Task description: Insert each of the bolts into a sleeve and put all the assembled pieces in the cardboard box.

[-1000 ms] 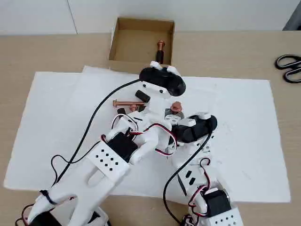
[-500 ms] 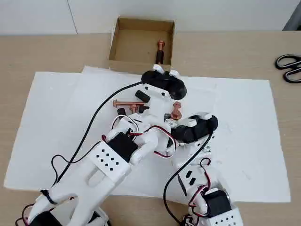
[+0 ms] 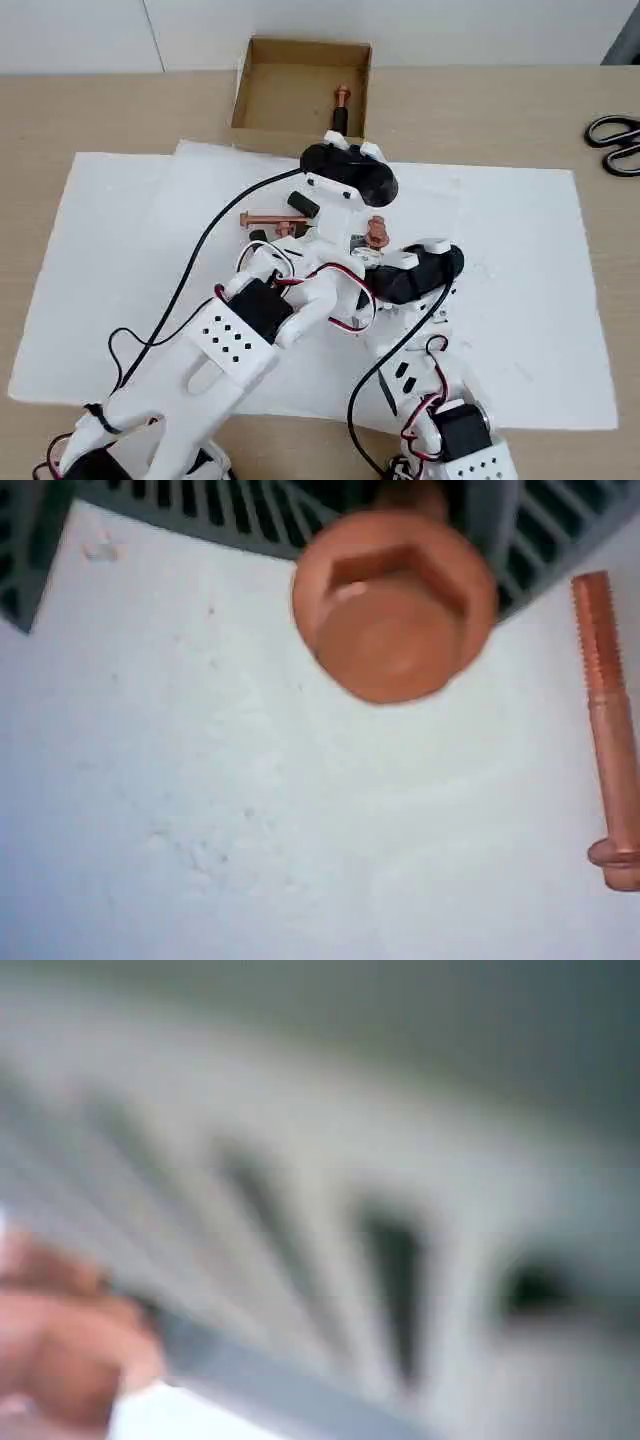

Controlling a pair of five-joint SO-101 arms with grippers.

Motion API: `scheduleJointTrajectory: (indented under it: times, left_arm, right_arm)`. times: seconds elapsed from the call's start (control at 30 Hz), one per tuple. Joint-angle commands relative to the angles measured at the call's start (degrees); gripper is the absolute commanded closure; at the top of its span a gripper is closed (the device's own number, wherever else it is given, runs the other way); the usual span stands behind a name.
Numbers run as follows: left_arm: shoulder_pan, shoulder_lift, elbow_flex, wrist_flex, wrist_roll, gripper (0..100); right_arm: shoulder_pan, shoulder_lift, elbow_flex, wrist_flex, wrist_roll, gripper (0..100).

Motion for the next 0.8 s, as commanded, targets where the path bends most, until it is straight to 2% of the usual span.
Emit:
scheduleJointTrajectory:
  times: [0.0,0.17,0.47,0.53,0.77]
  left_arm:
    - [-1.05,-1.85,-3.56,-0.7,-0.62,73]
    - [-7.82,-1.67,-3.12,-5.1,-0.53,73]
    - [-9.93,-1.85,-0.92,-4.75,-0.53,73]
    - [-12.57,-1.85,-2.51,-2.46,-0.62,73]
    - [-27.25,-1.14,-14.29,14.59,-0.79,73]
  right_arm:
    - [-0.13,-0.75,-0.88,-1.8,-0.53,99.5]
    - [-0.13,-0.75,-0.88,-1.8,-0.53,99.5]
    - [-0.13,-0.75,-0.97,-1.8,-0.53,99.5]
    - [-0.13,-0.75,-1.05,-1.8,-0.53,99.5]
    - [-0.13,-0.13,-7.56,-1.8,-0.09,99.5]
